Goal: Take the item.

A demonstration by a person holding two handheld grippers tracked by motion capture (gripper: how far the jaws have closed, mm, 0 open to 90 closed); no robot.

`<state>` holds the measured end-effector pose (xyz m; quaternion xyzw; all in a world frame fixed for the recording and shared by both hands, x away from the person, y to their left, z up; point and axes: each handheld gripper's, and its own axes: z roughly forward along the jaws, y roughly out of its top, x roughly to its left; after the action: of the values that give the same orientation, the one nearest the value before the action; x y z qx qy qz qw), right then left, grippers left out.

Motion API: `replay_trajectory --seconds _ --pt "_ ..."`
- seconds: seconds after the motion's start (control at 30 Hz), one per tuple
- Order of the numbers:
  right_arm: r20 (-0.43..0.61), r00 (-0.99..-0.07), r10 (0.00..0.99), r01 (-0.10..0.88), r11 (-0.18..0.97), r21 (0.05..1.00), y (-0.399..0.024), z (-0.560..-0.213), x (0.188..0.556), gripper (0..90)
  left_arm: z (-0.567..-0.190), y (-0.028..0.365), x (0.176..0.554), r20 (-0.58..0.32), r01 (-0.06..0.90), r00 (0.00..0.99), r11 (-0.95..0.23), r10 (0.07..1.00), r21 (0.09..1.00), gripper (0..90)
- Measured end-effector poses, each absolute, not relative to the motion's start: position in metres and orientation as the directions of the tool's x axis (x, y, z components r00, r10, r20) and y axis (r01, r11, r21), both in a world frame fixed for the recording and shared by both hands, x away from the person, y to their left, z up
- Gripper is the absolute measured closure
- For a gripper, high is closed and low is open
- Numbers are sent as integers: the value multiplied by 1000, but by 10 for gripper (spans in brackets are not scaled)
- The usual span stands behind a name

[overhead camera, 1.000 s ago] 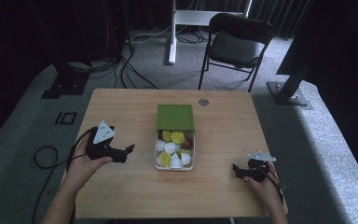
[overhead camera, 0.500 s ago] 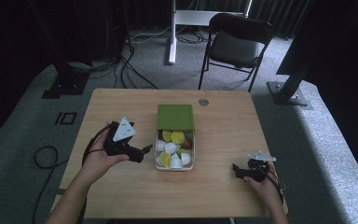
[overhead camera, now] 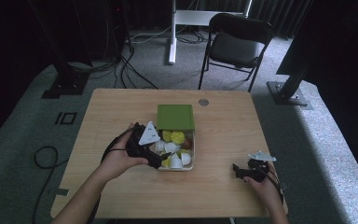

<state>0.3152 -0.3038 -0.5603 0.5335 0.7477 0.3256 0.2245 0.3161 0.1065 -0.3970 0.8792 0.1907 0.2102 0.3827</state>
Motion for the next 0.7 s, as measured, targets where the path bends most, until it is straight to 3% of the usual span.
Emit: replay_trajectory --seconds 0.7 --pt "12 -330 944 651 219 727 -304 -560 315 114 -437 56 309 221 110 921 -759 320 642 15"
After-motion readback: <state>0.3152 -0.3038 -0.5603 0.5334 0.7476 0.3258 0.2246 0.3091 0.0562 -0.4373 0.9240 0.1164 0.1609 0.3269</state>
